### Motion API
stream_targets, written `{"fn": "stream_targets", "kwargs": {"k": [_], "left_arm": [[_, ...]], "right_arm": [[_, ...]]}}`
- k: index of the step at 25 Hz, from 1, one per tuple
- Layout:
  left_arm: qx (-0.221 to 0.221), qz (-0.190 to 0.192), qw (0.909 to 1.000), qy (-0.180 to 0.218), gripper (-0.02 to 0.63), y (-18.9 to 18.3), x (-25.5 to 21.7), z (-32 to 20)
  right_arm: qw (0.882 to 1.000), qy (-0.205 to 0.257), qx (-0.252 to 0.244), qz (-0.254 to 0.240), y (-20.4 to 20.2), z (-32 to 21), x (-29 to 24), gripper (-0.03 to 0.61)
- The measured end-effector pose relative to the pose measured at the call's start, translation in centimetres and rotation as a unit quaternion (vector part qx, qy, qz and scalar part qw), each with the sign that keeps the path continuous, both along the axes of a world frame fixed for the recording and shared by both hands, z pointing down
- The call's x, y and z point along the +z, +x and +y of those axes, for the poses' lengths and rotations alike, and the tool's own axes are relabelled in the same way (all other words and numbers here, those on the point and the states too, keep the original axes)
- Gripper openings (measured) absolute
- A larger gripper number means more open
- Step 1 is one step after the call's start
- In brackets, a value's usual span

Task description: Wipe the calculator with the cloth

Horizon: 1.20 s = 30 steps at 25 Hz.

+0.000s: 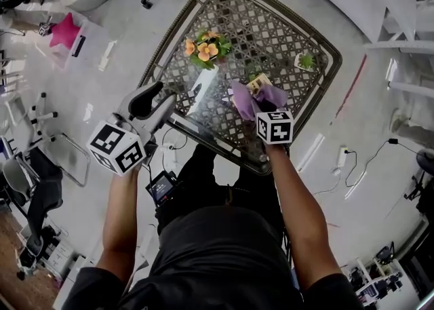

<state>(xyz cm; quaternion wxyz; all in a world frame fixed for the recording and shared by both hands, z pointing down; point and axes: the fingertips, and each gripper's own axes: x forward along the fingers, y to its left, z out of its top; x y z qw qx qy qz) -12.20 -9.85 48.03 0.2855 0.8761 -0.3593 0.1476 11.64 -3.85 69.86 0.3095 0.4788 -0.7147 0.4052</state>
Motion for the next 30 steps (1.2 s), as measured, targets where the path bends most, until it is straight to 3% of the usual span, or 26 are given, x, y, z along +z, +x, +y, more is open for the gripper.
{"fn": "stream_targets", "kwargs": {"k": [12,17,22,30], "left_arm": [[0.013,-0.002,0.9999,0.002,0.229,1.1,-0.1,0.0],[0.012,-0.004,0.9999,-0.001,0.229,1.1,-0.2,0.2],[0.011,-0.004,0.9999,-0.002,0.229,1.0,0.1,0.4],[0.008,-0.003,1.0,-0.003,0.229,0.8,0.2,0.4]], "right_arm": [[0.999,-0.017,0.04,0.0,2.4,2.5,0.6,0.075],[0.996,-0.027,0.082,-0.028,2.7,2.7,0.6,0.075],[0.985,-0.046,0.144,-0.083,2.2,3.0,1.0,0.074],[0.983,-0.045,0.141,-0.107,-0.3,2.2,0.7,0.074]]}}
